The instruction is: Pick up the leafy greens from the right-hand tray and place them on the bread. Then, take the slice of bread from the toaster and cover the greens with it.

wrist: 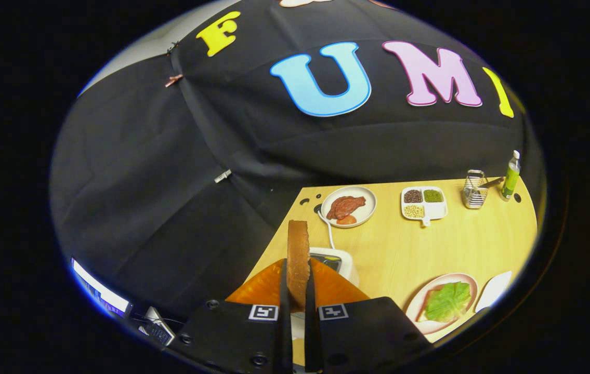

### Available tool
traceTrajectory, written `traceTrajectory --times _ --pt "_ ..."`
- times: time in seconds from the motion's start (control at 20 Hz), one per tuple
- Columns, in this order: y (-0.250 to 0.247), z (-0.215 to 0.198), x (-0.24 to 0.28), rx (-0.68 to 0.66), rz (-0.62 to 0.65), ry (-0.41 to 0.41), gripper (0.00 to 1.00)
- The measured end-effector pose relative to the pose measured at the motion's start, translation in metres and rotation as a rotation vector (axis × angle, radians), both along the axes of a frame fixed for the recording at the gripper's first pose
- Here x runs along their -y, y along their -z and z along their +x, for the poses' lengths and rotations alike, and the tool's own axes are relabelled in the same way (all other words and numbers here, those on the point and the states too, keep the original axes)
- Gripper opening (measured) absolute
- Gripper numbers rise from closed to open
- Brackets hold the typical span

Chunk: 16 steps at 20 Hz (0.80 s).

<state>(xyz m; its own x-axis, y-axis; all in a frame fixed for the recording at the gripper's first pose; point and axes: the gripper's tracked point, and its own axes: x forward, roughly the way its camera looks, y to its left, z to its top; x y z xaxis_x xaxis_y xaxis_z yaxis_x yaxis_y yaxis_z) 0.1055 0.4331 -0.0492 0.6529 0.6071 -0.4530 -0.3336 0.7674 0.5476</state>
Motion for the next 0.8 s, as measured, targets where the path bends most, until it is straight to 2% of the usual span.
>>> traceTrajectory --times 0.15,0.3,0.55,0.8 --pt "-0.005 0.0 0.056 0.019 0.003 0.058 0.14" --pt "0.017 0.0 0.113 0.018 -0.038 0.117 0.14" --pt "0.092 -0.007 0.195 -0.059 -0.145 0.22 0.13" --pt "0.176 -0.022 0.218 -0.197 -0.182 0.205 0.13"
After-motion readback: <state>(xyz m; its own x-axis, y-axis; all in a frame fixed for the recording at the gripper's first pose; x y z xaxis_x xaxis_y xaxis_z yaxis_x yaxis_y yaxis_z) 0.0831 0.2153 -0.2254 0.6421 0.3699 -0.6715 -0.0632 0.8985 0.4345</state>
